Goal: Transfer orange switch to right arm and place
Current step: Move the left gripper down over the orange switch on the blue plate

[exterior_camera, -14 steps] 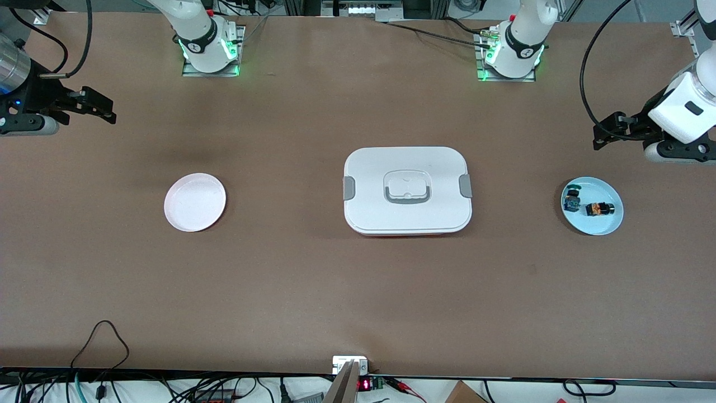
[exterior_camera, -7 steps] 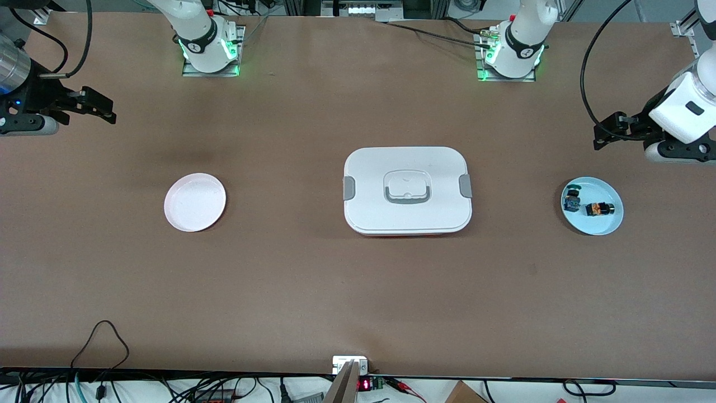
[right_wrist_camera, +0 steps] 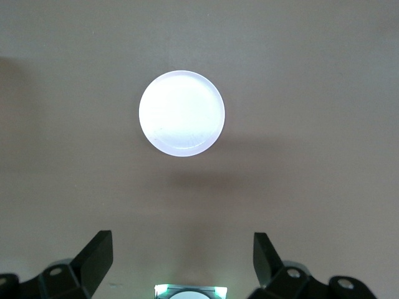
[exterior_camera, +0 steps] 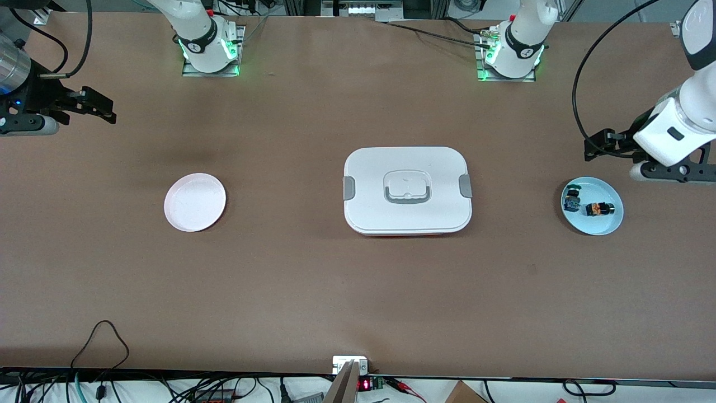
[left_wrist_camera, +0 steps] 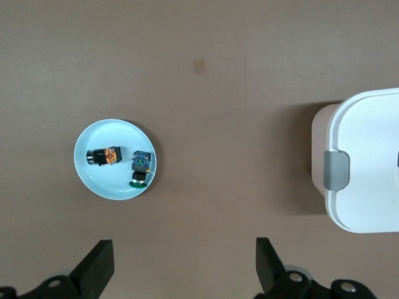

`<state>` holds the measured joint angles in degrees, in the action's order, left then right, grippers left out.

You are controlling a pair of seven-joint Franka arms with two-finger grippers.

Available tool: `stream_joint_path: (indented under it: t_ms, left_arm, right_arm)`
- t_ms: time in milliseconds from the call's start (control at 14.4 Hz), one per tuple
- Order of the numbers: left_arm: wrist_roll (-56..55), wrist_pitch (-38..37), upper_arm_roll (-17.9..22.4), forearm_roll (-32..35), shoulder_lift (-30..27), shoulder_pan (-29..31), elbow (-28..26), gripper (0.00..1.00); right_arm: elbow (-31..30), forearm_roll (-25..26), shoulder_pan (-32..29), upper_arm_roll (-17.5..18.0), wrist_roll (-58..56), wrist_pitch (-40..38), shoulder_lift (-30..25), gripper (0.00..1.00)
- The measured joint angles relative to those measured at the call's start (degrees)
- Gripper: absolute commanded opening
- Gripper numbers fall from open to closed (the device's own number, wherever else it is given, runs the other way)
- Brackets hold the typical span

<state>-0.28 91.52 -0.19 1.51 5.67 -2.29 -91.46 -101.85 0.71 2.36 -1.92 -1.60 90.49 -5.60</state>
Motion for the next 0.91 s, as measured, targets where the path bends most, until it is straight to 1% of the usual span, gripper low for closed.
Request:
stream_joint_path:
  t_ms: [139,418,627,697,905]
  left_arm:
    - [0.0,-0.07,0.01,0.0,1.39,0.0,1.24,1.0]
    - [0.0,-2.51,0.25,0.3,3.61,0.09,1.42,1.0]
    - [0.0,-2.77,0.47,2.79,4.44,1.57,0.73,1.0]
    - [0.29,-1.33,0.56,3.13,4.71,3.11,-0.19,1.0]
    - [4.11,7.54,0.77,3.15,5.45,8.11,-5.15,1.0]
  right_arm:
    - [-0.01,0.0,0.0,0.0,0.0,0.0,0.0,1.0]
    - [-0.02,0.0,0.0,0.0,0.0,0.0,0.0,1.0]
    - [-0.02,0.0,0.0,0.0,0.0,0.0,0.0,1.0]
    - [-0.02,0.0,0.0,0.0,0.0,0.0,0.0,1.0]
    - [-0.02,0.0,0.0,0.0,0.0,0.0,0.0,1.0]
